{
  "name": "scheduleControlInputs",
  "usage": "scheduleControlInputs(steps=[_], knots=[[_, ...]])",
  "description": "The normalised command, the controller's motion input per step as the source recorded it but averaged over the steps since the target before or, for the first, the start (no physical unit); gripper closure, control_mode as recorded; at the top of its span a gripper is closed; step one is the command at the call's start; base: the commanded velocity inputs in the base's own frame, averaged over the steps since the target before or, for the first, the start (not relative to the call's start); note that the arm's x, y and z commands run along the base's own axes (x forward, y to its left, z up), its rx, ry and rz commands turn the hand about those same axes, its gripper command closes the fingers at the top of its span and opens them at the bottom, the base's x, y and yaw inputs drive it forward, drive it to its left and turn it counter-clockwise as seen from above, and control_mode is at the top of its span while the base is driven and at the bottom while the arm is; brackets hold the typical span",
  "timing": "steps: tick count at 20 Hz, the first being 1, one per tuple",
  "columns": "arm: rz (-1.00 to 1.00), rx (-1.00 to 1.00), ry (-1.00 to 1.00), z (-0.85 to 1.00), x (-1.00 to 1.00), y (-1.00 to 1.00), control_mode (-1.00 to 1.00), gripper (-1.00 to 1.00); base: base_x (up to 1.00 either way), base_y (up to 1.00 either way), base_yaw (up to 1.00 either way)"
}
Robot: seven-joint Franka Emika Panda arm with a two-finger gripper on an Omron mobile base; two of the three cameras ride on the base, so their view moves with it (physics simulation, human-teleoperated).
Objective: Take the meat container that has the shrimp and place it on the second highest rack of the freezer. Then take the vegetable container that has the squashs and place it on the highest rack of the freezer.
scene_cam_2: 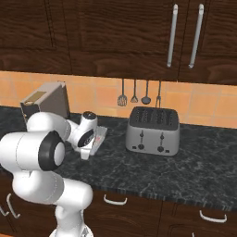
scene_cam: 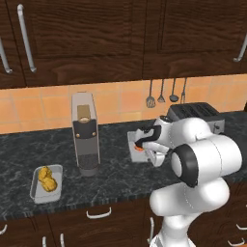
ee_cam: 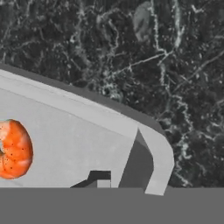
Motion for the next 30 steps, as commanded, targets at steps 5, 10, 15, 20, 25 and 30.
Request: scheduleControlInputs(steps=[5, 10, 15, 20, 25, 30], knots=[[0.37, 0.0, -0.14, 0.33, -0.41, -0.16, -1.0, 1.0, 0.0, 0.0, 0.0], [0.7, -0.04, -0.15, 0.71, -0.51, -0.3, -1.0, 1.0, 0.0, 0.0, 0.0], [0.78, -0.13, -0.13, 0.9, -0.2, -0.14, -1.0, 1.0, 0.0, 0.0, 0.0], [0.83, -0.04, -0.14, 0.84, -0.23, -0.17, -1.0, 1.0, 0.0, 0.0, 0.0], [0.7, 0.0, -0.13, 0.79, -0.43, -0.31, -1.0, 1.0, 0.0, 0.0, 0.0], [0.46, 0.03, -0.08, 0.63, -0.55, -0.26, -1.0, 1.0, 0.0, 0.0, 0.0]])
